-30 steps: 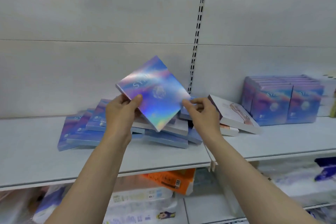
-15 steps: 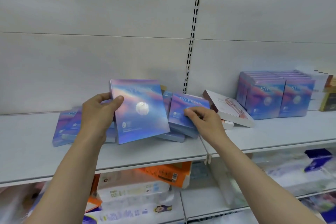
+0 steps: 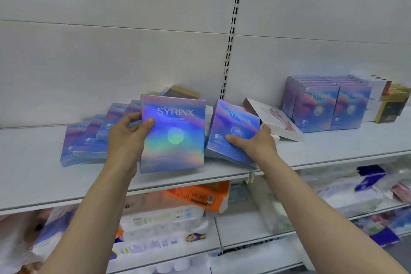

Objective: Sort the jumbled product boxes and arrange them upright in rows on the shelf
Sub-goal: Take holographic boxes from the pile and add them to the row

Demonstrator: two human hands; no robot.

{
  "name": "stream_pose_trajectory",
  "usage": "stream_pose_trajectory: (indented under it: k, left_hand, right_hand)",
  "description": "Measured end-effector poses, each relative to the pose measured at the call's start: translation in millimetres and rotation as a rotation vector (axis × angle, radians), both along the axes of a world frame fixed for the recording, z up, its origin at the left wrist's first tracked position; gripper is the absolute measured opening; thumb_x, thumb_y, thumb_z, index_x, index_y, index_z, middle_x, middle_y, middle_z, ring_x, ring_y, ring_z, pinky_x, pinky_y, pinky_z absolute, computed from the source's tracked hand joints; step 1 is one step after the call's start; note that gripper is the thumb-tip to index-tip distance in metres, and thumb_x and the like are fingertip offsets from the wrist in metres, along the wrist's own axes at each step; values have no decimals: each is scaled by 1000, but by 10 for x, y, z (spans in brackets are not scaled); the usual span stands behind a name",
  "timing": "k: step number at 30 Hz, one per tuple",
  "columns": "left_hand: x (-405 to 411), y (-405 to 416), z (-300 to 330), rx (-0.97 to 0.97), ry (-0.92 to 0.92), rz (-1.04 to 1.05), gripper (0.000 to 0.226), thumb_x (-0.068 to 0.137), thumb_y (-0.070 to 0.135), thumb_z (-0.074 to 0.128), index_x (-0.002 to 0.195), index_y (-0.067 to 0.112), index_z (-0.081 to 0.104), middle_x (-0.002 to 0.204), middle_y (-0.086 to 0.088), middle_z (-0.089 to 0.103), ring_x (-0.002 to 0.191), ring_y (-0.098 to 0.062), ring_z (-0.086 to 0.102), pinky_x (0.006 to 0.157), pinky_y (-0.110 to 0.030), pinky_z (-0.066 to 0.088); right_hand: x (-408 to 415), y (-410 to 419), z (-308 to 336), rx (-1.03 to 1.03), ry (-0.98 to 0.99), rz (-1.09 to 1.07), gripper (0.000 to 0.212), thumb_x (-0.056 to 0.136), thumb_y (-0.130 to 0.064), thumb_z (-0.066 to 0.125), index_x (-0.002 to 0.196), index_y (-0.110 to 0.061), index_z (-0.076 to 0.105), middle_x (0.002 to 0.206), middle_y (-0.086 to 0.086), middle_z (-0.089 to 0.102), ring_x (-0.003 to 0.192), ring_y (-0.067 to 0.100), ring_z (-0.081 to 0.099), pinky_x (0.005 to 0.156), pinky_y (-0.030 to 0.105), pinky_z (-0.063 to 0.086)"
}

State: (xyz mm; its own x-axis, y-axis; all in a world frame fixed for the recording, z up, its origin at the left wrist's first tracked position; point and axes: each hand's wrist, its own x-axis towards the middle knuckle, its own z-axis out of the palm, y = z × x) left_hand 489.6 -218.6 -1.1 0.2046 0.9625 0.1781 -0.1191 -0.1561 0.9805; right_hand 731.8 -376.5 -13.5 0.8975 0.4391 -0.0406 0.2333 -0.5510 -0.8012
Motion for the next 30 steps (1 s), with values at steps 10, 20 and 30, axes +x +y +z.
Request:
stream_pose_trajectory:
  k: [10,20,30]
  left_hand:
    - [80,-270,164,94,-129,139,12,87,23,71,97,23,63,79,12,65,58,8,58,57,-10,48]
    - [1563,-1157,284,125,-242,-10,19,91,20,65,109,13,61,77,14,72,68,-1,65,60,-18,52]
    - [3058,-1996,169,60,-268,12,11,91,19,66,101,18,62,70,15,73,58,0,65,50,-15,50]
  right_hand:
    - [165,-254,138,688,428,162,27,85,-17,76,108,-6,66,102,8,74,87,23,72,59,30,54]
    - [1506,-1237,312,877,357,324,31,86,-8,73,113,-15,58,91,1,76,82,17,74,62,32,58]
    - [3320,-1921,233,819,310,287,39,84,-8,75,119,-9,58,106,10,72,98,30,71,82,46,60]
